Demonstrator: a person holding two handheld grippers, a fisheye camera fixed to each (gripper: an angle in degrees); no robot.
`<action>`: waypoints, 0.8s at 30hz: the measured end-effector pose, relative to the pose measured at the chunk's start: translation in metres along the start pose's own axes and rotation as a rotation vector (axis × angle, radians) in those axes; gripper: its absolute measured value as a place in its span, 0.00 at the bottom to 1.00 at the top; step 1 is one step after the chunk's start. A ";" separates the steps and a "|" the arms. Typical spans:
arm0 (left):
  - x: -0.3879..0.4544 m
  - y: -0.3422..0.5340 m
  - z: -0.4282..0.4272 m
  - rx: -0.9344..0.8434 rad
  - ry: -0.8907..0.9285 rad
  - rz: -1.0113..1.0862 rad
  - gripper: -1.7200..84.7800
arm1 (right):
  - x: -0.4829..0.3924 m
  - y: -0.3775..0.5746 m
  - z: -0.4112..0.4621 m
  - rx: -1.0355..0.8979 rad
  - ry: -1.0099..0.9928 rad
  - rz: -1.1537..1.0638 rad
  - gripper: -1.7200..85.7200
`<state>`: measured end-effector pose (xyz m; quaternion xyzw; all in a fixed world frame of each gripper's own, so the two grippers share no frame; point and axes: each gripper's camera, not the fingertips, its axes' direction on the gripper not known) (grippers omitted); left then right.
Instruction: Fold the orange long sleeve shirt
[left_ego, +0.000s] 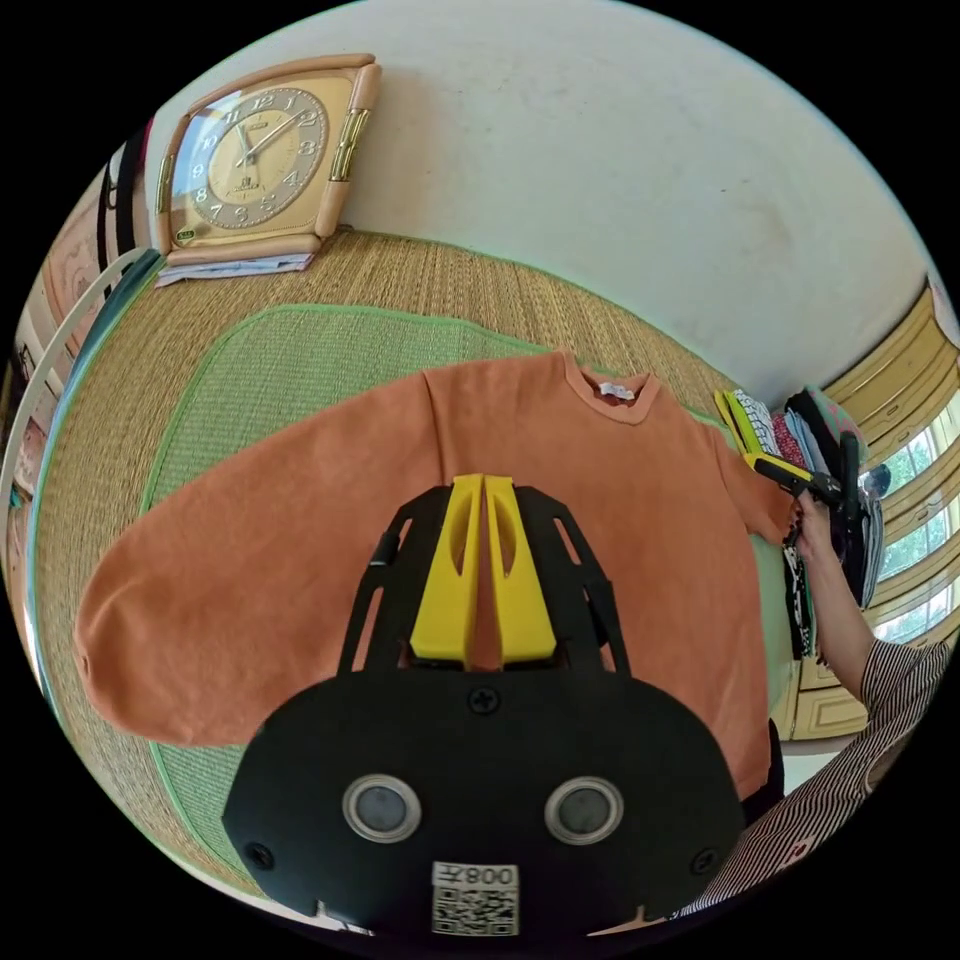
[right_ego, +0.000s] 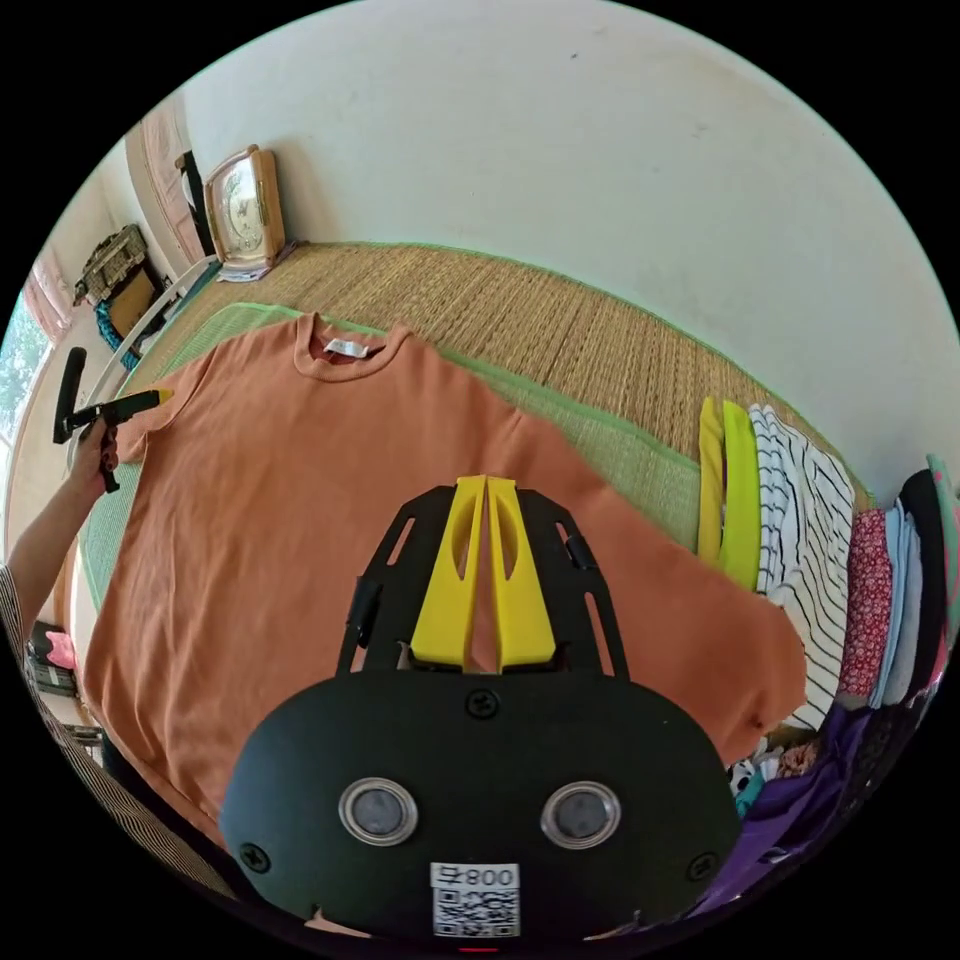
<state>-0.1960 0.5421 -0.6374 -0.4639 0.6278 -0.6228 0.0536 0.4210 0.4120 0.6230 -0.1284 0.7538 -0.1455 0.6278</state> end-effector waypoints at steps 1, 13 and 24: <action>0.001 -0.013 0.003 0.002 -0.022 -0.003 0.02 | 0.000 -0.019 0.013 -0.014 0.008 0.006 0.02; -0.006 -0.071 0.036 -0.041 -0.059 -0.064 0.02 | 0.050 -0.053 0.079 -0.100 -0.040 0.102 0.02; 0.066 -0.123 0.044 -0.032 -0.076 0.122 0.02 | 0.034 -0.064 0.073 -0.054 0.075 0.015 0.02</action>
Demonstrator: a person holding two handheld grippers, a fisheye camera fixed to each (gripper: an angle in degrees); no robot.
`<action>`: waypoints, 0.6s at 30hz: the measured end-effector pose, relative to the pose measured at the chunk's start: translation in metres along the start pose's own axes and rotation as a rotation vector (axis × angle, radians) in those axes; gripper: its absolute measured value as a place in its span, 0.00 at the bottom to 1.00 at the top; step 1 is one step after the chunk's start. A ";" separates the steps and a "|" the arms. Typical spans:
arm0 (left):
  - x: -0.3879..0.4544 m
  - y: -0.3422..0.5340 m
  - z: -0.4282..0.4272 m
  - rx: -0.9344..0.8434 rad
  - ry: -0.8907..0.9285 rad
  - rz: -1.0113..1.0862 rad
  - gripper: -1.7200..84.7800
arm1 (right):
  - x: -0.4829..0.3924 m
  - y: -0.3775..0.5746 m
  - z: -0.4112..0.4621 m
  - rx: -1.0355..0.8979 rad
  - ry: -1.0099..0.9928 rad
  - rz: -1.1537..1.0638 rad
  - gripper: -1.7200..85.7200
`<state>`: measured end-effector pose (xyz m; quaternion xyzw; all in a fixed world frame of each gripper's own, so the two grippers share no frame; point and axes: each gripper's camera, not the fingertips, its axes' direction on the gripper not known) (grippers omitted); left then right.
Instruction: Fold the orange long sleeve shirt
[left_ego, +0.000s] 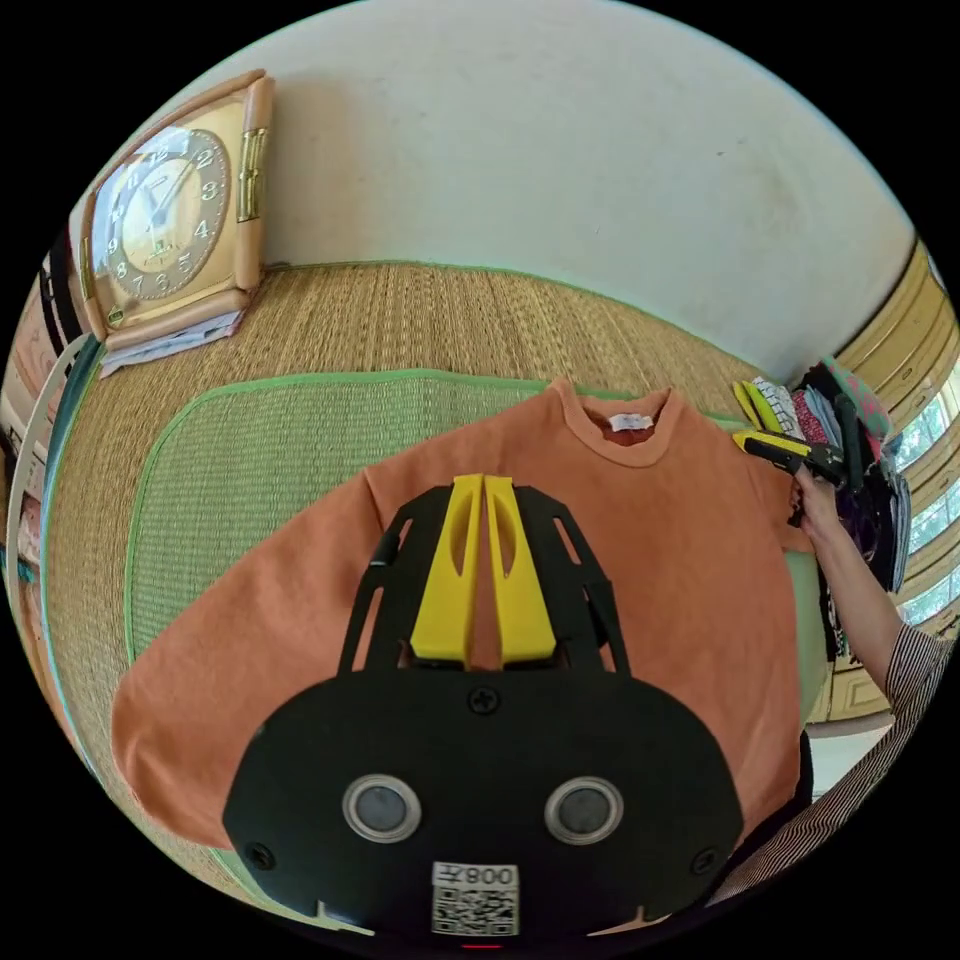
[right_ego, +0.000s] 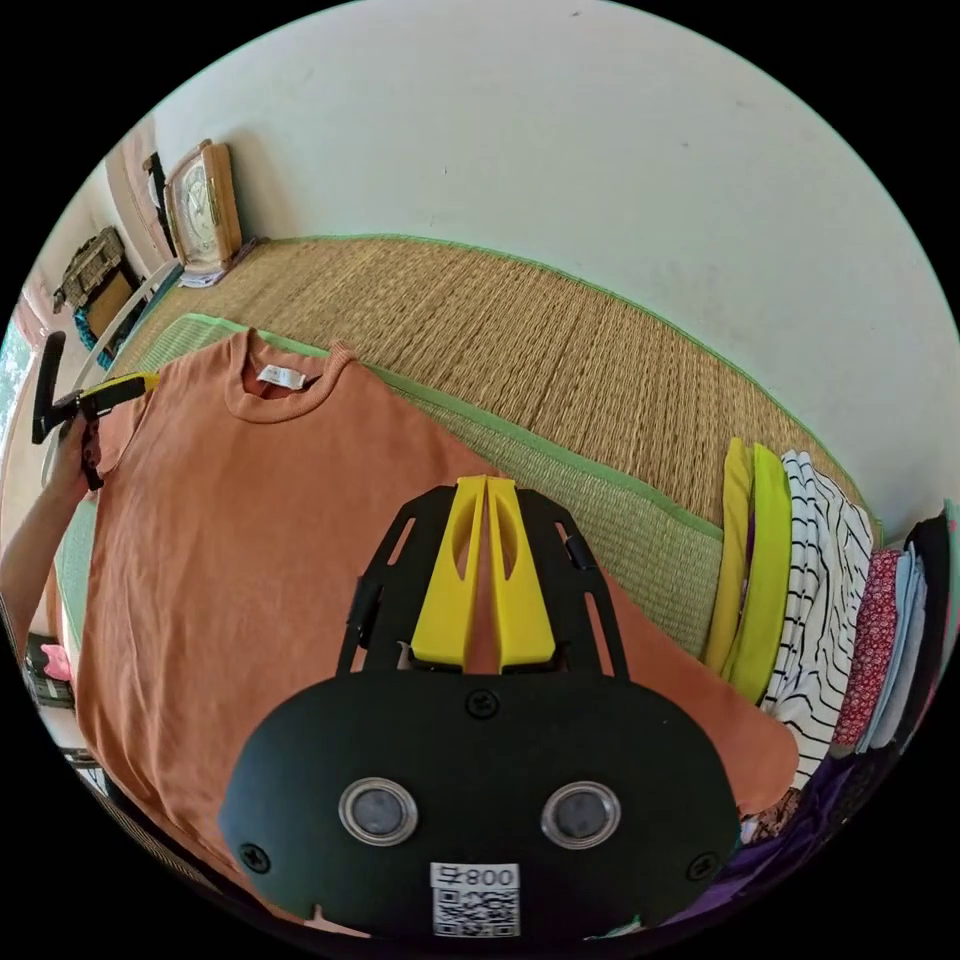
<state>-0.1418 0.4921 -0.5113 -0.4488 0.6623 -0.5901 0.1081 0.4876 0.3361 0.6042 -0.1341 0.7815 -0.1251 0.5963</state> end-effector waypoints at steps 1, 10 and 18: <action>0.003 -0.007 0.010 -0.040 -0.088 0.004 0.02 | 0.003 -0.002 0.011 -0.034 0.012 -0.002 0.02; 0.012 -0.005 -0.002 0.024 0.002 -0.053 0.02 | 0.028 0.007 -0.015 0.052 -0.062 0.039 0.02; 0.029 0.075 -0.027 -0.015 0.023 -0.067 0.02 | 0.004 0.124 -0.057 0.038 -0.110 -0.076 0.02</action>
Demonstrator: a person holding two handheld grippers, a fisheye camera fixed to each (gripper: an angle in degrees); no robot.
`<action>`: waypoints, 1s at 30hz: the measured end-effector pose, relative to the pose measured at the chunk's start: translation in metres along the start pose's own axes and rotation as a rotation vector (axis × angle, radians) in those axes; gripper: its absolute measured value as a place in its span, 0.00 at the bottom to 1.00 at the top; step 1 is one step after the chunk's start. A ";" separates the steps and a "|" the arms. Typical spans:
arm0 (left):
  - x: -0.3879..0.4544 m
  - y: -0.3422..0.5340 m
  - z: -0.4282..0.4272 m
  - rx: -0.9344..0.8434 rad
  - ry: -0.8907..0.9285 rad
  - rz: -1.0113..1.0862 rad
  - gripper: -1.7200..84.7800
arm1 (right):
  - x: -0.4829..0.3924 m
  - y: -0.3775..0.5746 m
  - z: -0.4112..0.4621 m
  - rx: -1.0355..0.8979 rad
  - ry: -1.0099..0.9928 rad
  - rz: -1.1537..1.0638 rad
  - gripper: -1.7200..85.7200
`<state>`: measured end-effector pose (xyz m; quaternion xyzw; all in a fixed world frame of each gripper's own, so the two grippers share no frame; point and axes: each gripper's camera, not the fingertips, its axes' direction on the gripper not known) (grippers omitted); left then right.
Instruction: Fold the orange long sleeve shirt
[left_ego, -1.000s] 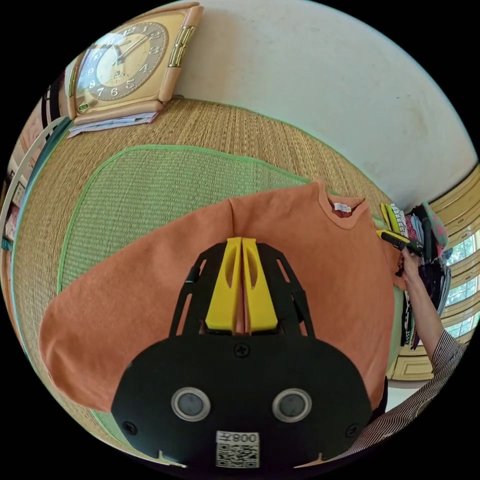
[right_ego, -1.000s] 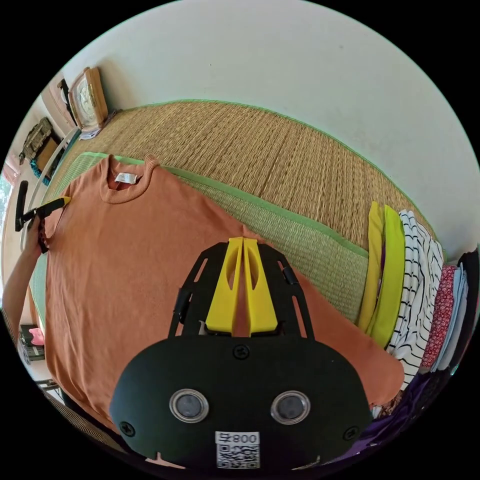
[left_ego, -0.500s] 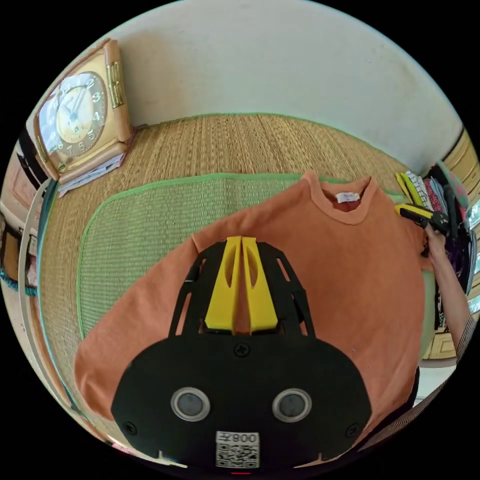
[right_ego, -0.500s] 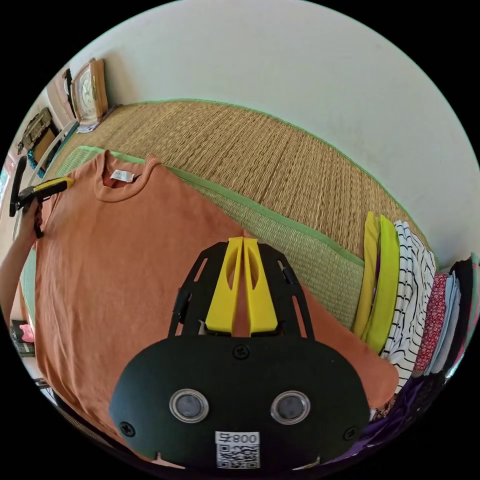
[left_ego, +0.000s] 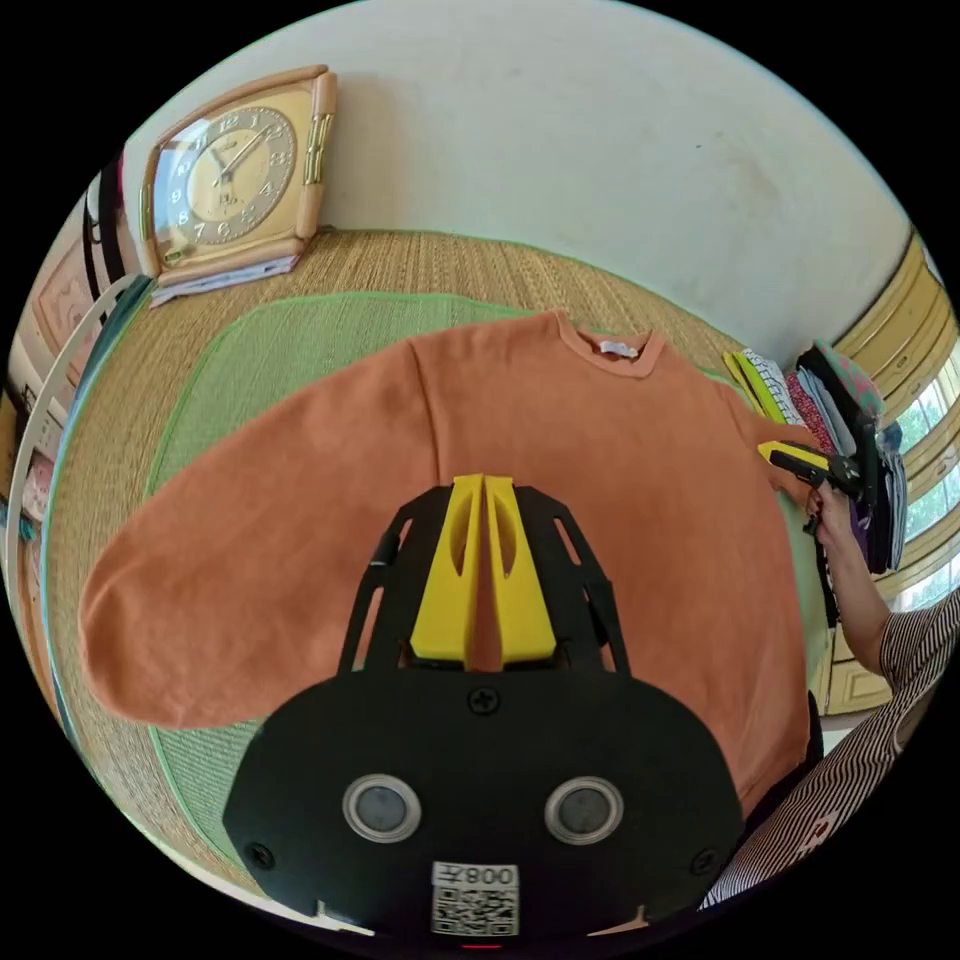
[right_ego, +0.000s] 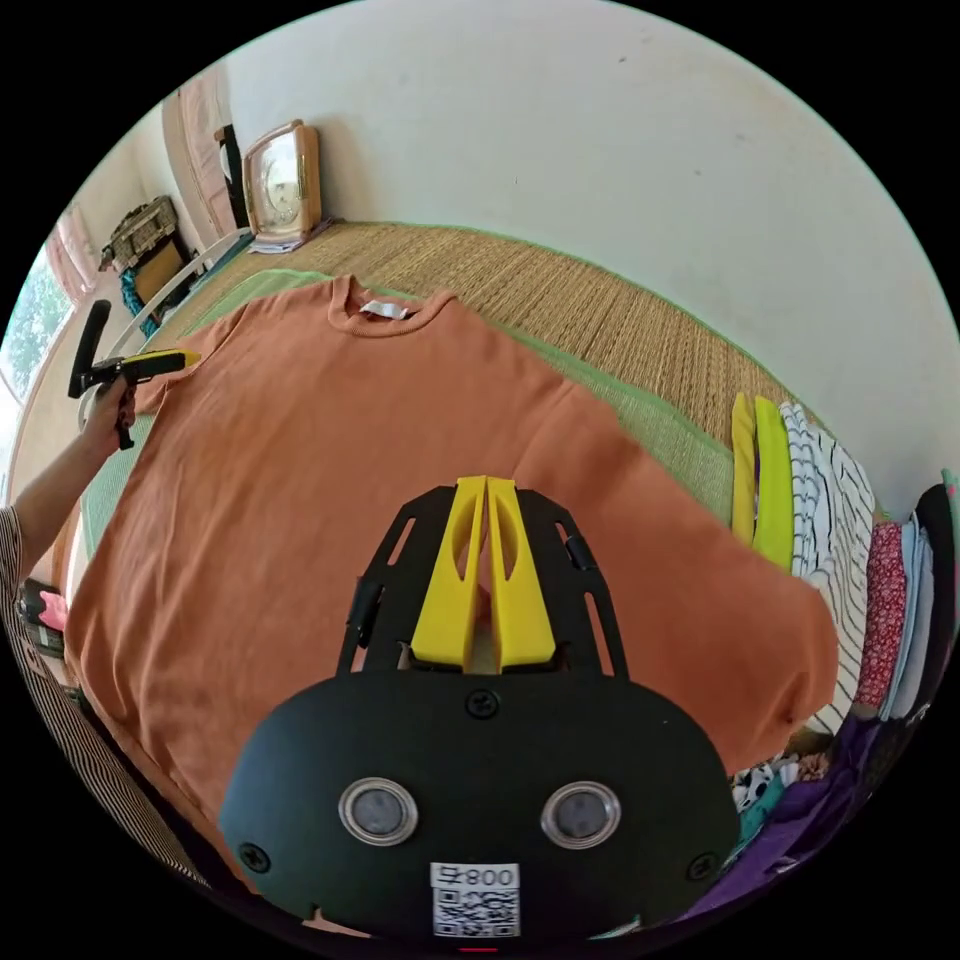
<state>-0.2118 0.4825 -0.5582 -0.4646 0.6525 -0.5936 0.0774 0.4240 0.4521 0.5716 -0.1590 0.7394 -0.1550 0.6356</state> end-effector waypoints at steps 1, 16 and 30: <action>-0.002 0.006 0.011 -0.046 0.032 -0.005 0.02 | 0.003 0.010 0.012 -0.061 0.018 0.017 0.02; 0.083 0.049 0.006 -0.105 0.075 -0.045 0.02 | 0.029 0.086 -0.050 -0.051 -0.066 0.047 0.02; 0.259 0.045 0.020 -0.117 0.423 0.200 0.07 | 0.175 0.269 -0.138 0.266 -0.167 0.542 0.09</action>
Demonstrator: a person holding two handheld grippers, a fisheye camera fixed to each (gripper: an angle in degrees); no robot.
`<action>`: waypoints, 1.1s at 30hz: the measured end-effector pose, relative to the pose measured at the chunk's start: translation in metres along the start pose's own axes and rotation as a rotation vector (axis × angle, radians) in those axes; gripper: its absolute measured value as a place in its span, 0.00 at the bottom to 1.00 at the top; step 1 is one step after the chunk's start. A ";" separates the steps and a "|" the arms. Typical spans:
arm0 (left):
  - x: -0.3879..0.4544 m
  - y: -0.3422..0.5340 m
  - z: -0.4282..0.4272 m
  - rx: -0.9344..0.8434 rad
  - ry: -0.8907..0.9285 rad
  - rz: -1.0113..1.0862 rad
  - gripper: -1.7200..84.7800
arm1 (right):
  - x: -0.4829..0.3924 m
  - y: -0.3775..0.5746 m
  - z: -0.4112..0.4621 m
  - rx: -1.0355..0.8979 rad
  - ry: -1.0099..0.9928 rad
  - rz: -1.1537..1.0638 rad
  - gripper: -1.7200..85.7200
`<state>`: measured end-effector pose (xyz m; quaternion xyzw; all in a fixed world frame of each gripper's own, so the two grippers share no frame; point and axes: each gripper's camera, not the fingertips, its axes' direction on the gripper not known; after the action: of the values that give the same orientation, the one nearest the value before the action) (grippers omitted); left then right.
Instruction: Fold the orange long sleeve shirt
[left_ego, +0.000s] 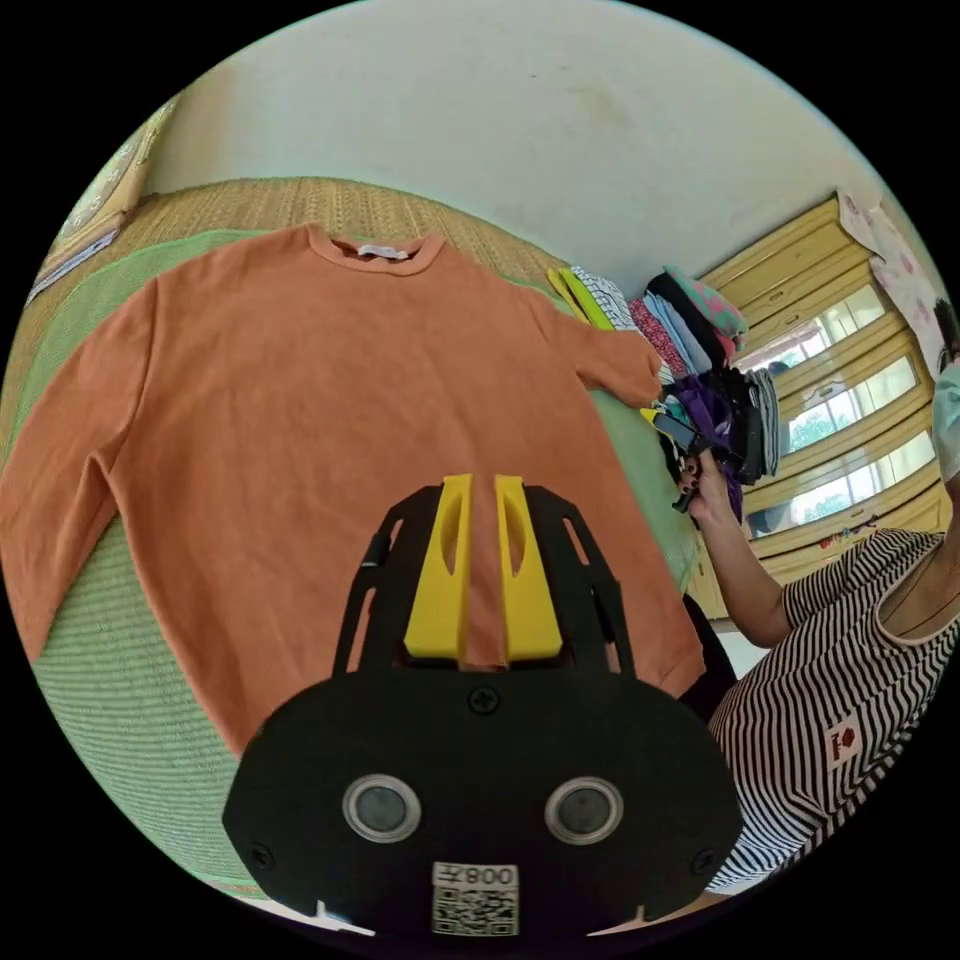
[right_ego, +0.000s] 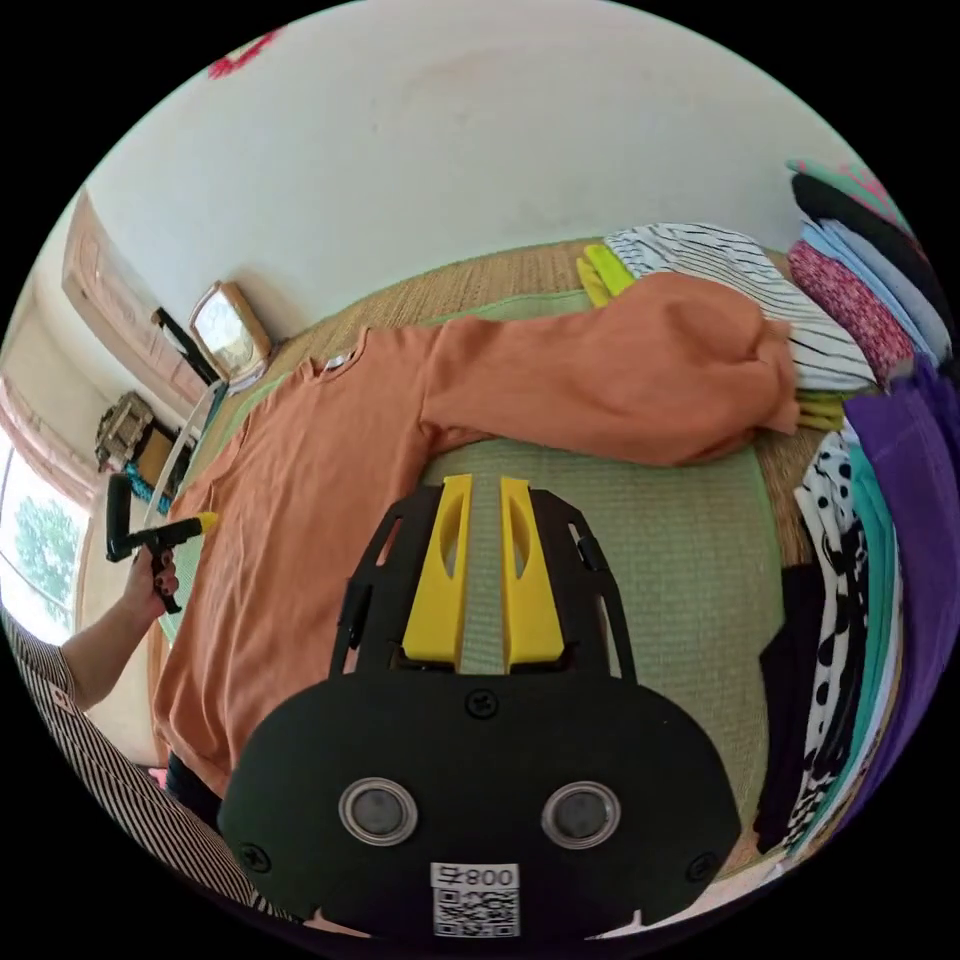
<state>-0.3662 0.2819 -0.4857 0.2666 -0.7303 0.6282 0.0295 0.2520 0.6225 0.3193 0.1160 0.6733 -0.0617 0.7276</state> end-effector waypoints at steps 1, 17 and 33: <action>0.022 -0.013 0.018 -0.021 0.035 0.049 0.08 | 0.026 0.006 -0.016 0.050 -0.039 0.055 0.10; 0.373 -0.243 0.253 -0.204 0.156 0.782 0.13 | 0.196 0.061 -0.090 0.327 -0.279 0.286 0.12; 0.516 -0.257 0.341 -0.369 -0.196 1.034 0.06 | 0.250 0.076 -0.116 0.339 -0.306 0.326 0.13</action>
<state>-0.5985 -0.2360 -0.1303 -0.0788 -0.8633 0.3946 -0.3045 0.1802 0.7422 0.0691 0.3322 0.5082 -0.0723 0.7913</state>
